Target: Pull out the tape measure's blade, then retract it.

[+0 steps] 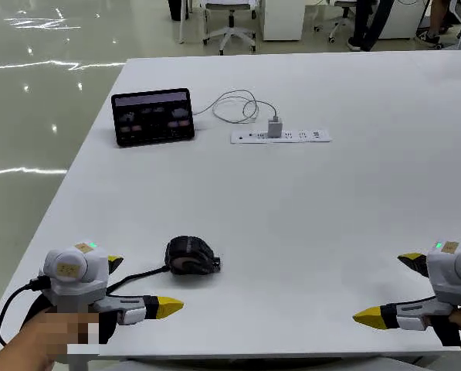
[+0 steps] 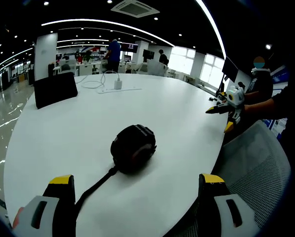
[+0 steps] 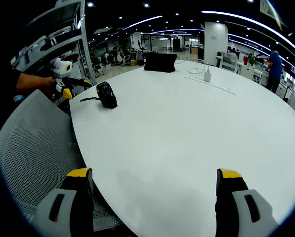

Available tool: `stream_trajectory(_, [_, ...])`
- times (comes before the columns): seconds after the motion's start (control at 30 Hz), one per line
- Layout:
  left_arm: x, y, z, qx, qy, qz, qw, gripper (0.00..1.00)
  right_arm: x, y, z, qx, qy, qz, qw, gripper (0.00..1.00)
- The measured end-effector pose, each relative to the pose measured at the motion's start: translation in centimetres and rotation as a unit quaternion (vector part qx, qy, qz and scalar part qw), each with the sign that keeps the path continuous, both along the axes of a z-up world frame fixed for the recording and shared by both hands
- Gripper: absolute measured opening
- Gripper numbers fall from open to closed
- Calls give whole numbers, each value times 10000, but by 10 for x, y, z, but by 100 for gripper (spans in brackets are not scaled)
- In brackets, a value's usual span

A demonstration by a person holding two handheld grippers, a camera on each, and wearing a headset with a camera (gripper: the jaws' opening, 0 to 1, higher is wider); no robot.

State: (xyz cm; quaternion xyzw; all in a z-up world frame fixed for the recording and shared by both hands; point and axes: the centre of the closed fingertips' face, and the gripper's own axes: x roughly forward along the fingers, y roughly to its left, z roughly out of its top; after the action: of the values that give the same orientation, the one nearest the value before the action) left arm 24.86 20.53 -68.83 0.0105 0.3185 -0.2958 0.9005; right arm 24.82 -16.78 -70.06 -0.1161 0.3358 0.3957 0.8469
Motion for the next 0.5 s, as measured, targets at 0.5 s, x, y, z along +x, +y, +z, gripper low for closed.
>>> stream_trajectory(0.5, [-1,1,-5,46,120,24,9999,100,0,3,0,59,38,1,10000,100])
